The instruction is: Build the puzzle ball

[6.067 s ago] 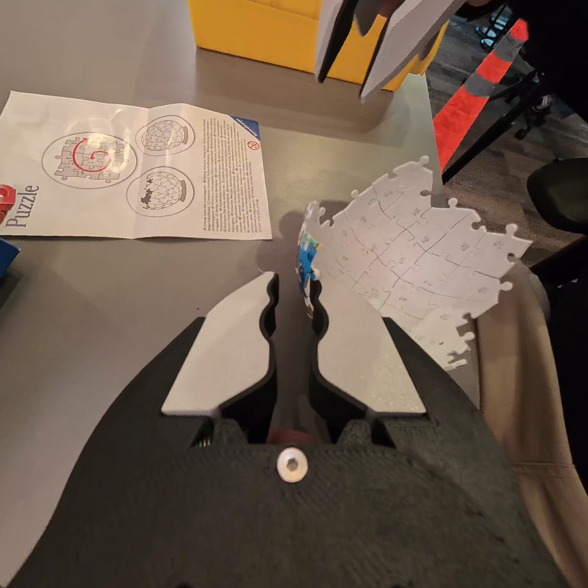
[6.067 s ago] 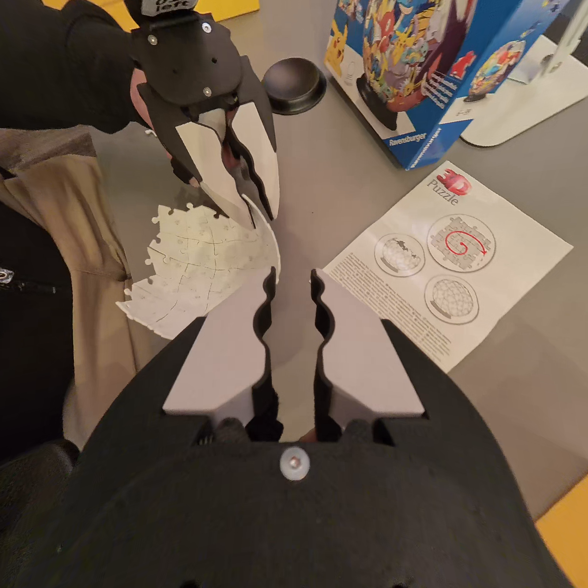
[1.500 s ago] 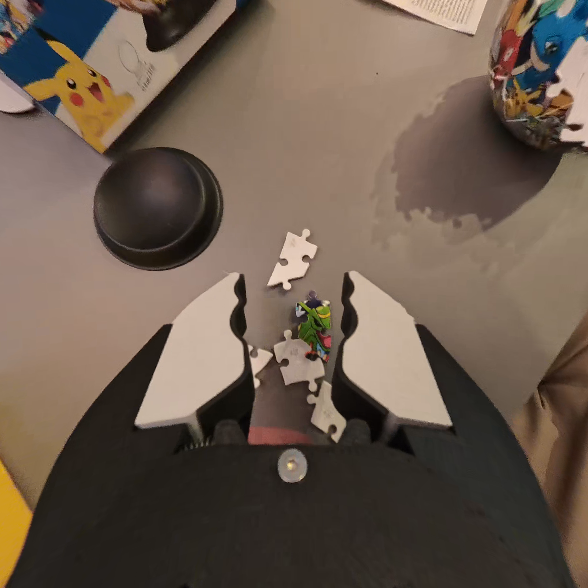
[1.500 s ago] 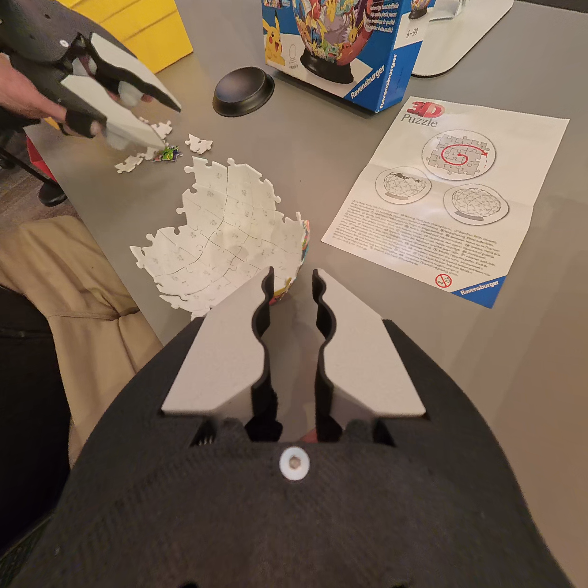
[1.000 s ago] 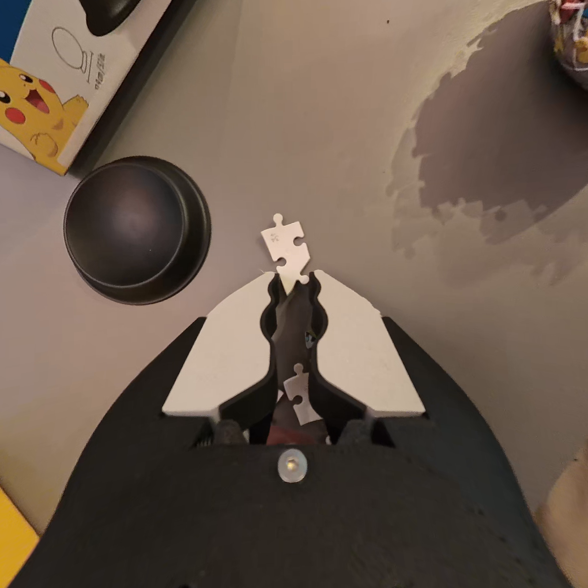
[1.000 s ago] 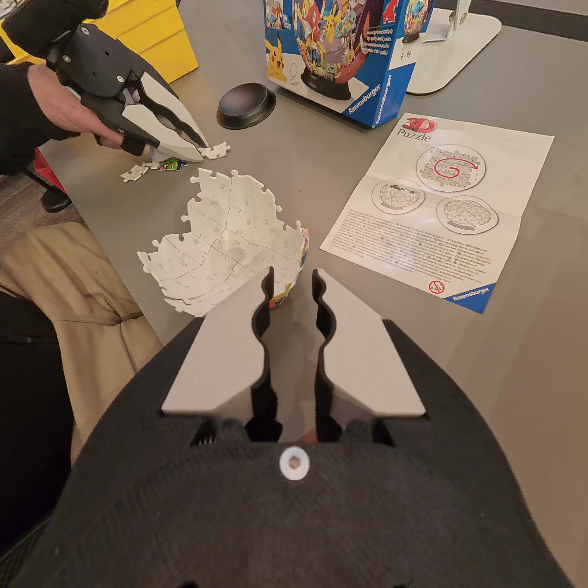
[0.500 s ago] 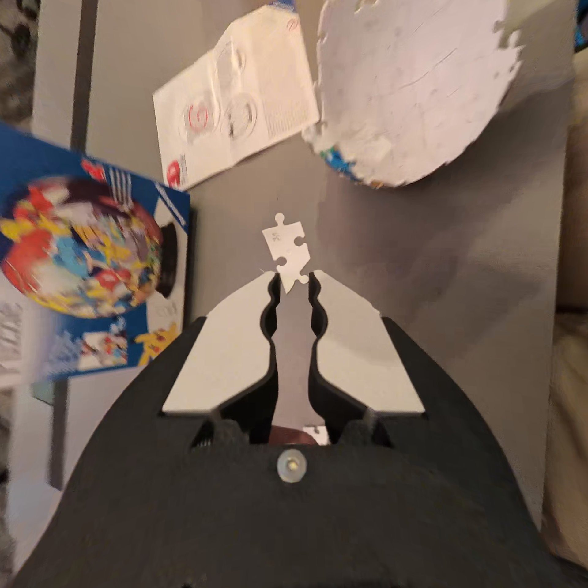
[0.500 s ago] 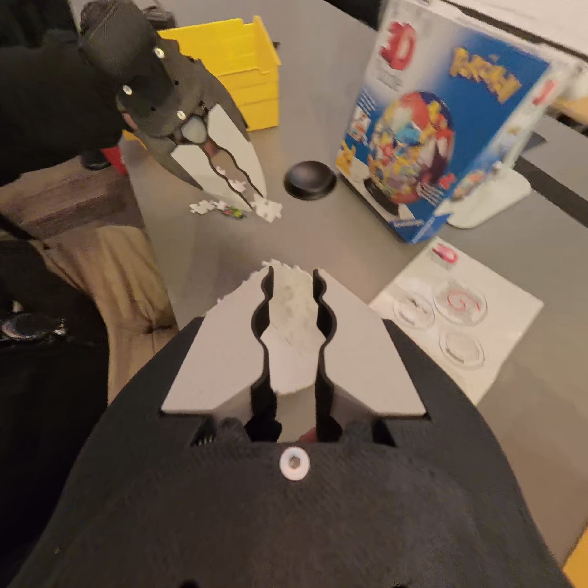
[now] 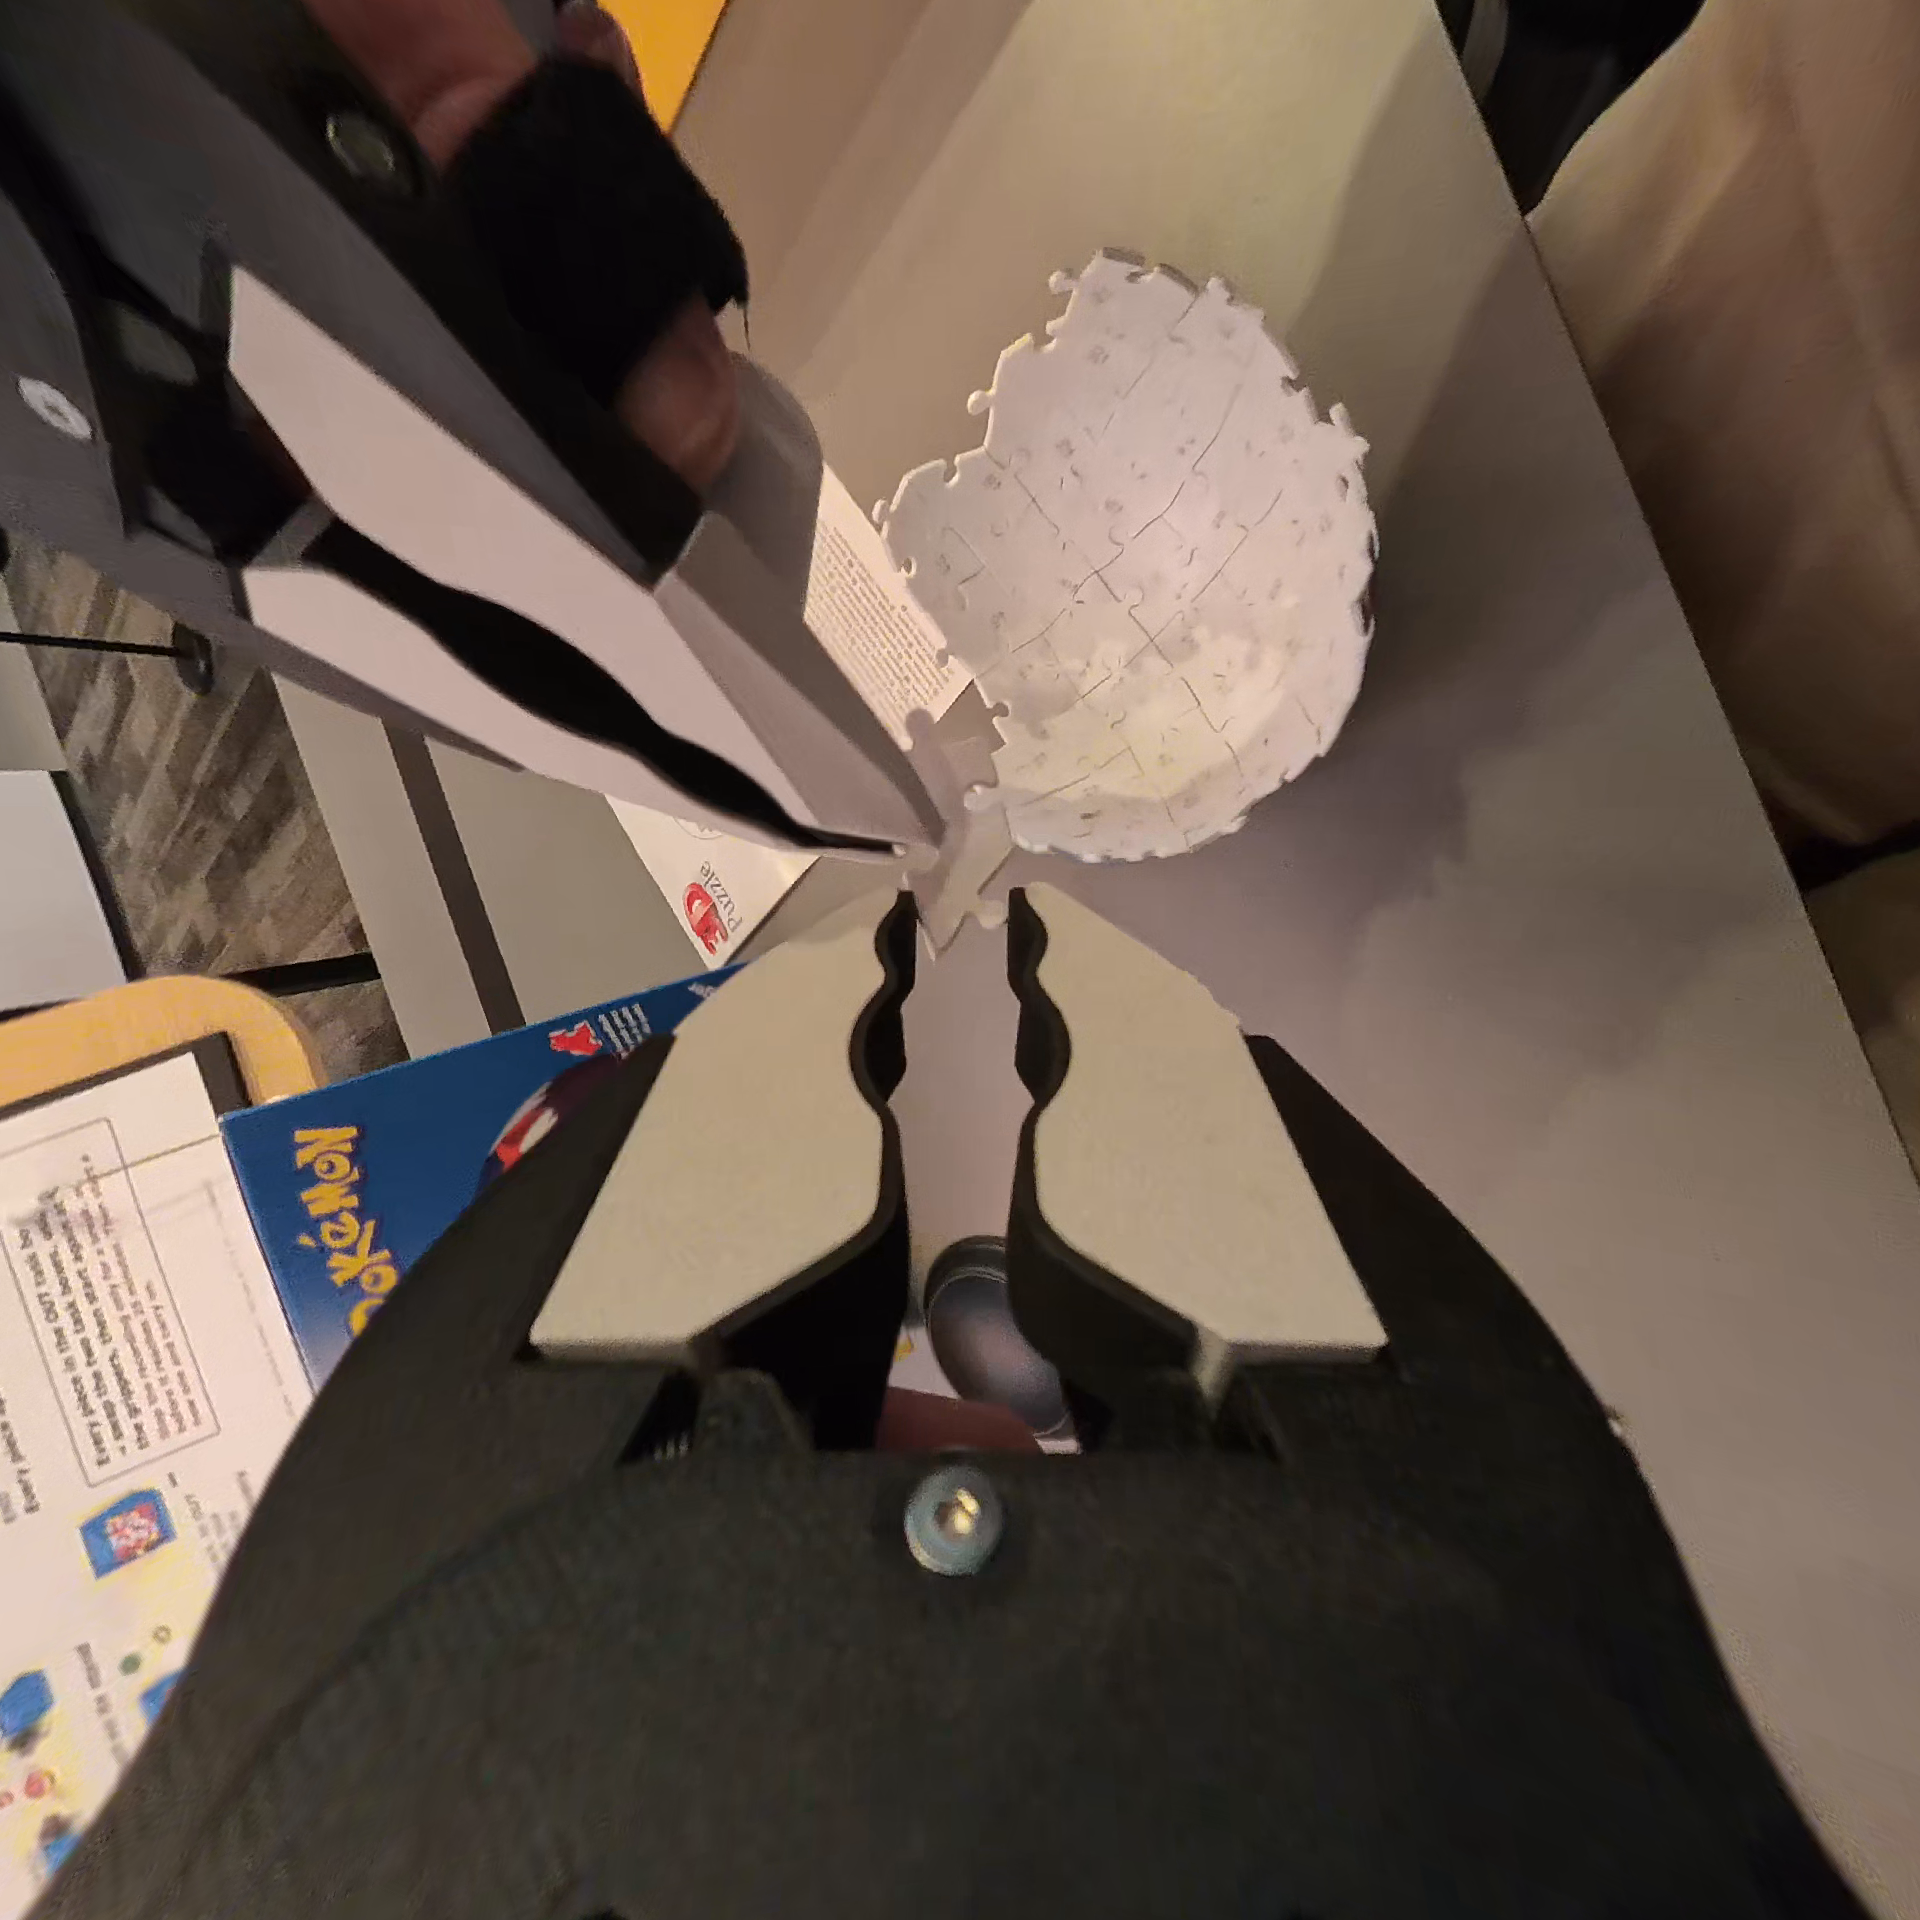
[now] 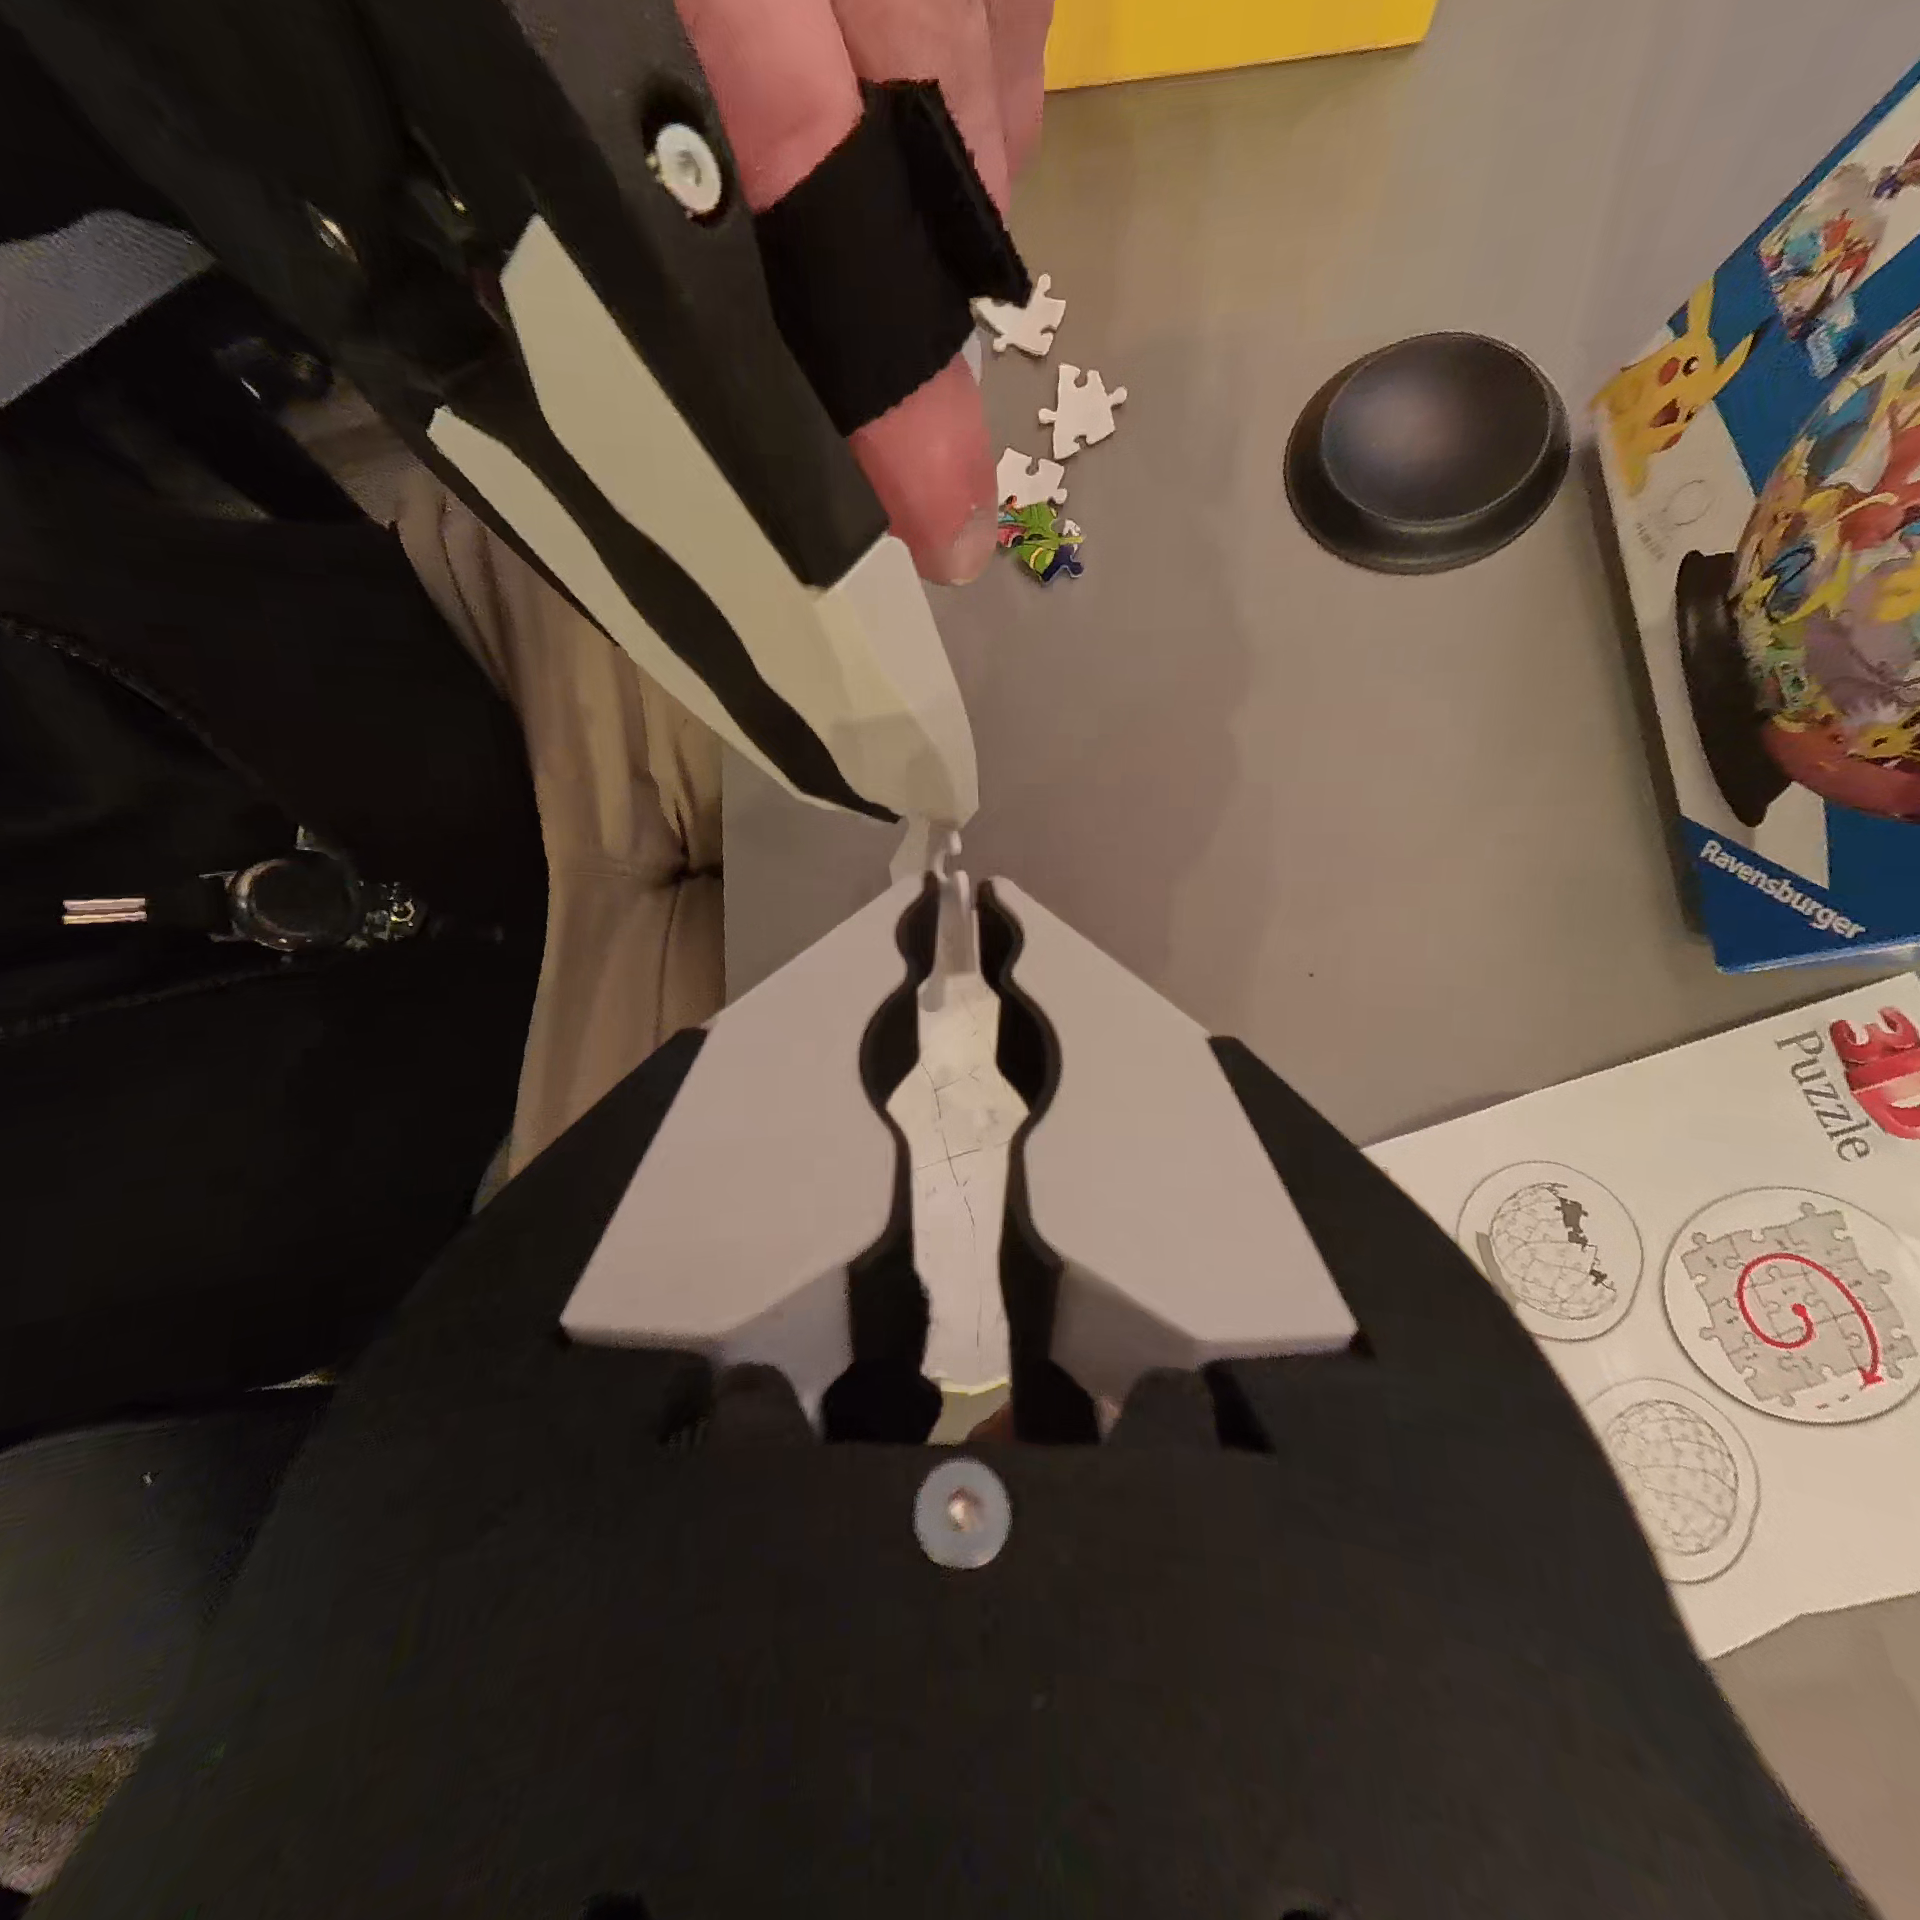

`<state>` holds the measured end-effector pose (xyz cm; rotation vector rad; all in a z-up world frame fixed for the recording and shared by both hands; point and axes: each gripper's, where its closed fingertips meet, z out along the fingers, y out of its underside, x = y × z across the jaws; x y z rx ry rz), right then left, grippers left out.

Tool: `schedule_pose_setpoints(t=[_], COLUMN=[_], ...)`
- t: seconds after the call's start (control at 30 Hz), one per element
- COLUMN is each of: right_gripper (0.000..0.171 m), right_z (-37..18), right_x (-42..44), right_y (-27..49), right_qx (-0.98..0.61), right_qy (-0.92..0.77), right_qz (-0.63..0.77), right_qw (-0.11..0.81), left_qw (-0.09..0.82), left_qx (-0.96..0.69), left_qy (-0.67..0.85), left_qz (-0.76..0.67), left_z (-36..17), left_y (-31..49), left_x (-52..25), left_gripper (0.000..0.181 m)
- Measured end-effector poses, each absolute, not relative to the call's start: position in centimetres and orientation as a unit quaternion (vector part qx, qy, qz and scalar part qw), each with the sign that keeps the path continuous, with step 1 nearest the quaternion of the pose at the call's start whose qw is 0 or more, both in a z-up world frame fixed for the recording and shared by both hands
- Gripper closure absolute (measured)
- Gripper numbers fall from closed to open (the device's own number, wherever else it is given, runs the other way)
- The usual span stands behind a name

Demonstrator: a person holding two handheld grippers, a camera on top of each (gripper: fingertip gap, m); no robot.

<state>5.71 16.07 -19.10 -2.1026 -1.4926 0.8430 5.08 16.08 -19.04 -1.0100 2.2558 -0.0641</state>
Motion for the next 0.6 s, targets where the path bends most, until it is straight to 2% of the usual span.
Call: schedule_pose_setpoints(t=[0.13,0.27,0.43,0.6], right_gripper=[0.168,0.171,0.171,0.171], right_z=[-19.4,-18.5,-17.3,-15.1], right_x=[6.3,7.0,8.4,9.3], right_y=[16.3,17.1,18.3,18.6], right_qx=[-0.762,-0.758,-0.749,-0.712], right_qy=[-0.525,-0.487,-0.421,-0.364], right_qz=[0.310,0.343,0.375,0.416], right_qw=[0.216,0.267,0.349,0.432], left_qw=[0.321,0.355,0.398,0.403], left_qx=[-0.374,-0.407,-0.511,-0.606], left_qy=[0.870,0.841,0.753,0.613], left_qz=[-0.014,-0.041,-0.116,-0.308], left_z=[-19.3,-18.4,-17.6,-17.3], left_y=[16.4,17.6,19.8,19.4], left_x=[5.7,6.6,7.0,8.2], left_gripper=[0.165,0.171,0.153,0.156])
